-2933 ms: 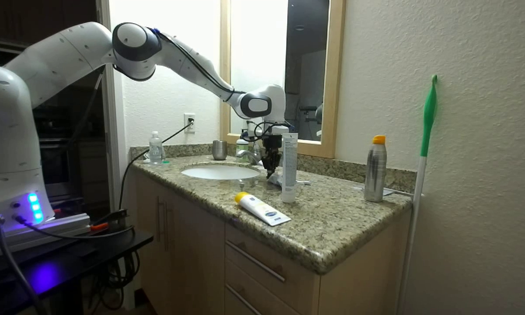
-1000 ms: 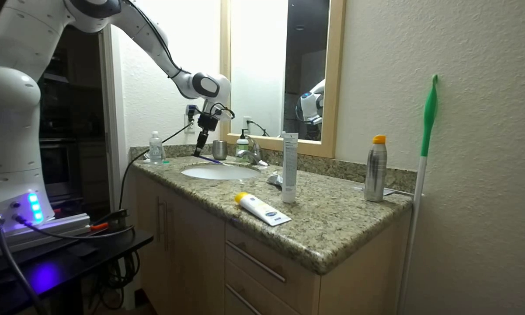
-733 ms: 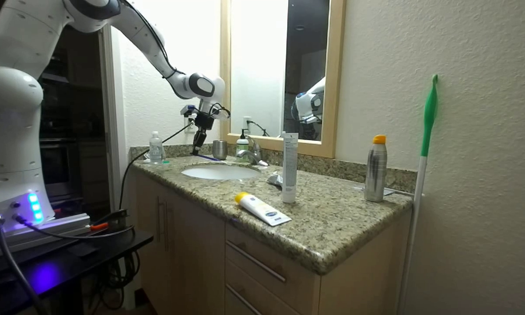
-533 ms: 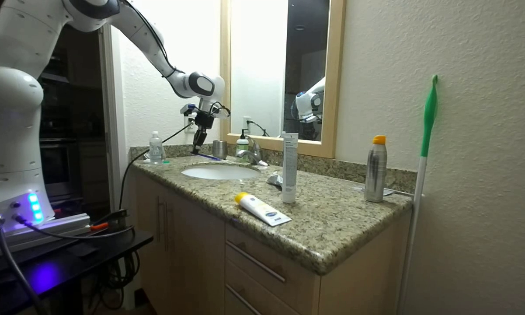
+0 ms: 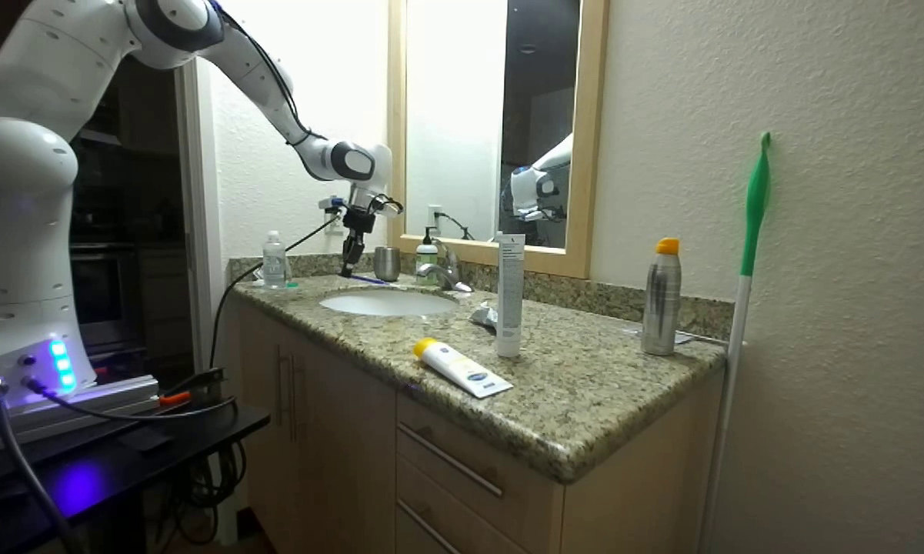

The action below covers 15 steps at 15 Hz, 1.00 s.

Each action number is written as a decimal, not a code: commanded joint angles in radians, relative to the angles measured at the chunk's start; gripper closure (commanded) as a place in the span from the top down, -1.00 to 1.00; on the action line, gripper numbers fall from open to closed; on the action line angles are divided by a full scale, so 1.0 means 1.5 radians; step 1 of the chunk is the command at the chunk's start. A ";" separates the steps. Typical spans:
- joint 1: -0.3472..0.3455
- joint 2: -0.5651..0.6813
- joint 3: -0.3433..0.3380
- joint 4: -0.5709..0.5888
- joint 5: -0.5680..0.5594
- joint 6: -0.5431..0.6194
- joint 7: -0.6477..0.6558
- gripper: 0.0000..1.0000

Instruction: Wet the toothbrush with water, put it back on the counter, move the toothpaste forward then close the tap

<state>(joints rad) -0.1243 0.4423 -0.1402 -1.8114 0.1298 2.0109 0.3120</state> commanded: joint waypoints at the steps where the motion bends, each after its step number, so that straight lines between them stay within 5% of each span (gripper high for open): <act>1: 0.011 0.058 0.004 0.075 0.015 0.044 0.038 -0.96; 3: 0.014 0.037 0.002 0.050 0.009 0.038 0.037 -0.83; 6: 0.025 0.066 -0.004 0.076 0.001 0.058 0.073 -0.96; 15: 0.021 0.068 -0.007 0.082 0.009 0.047 0.097 -0.83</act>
<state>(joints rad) -0.0951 0.5428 -0.1471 -1.6914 0.1413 2.0845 0.4592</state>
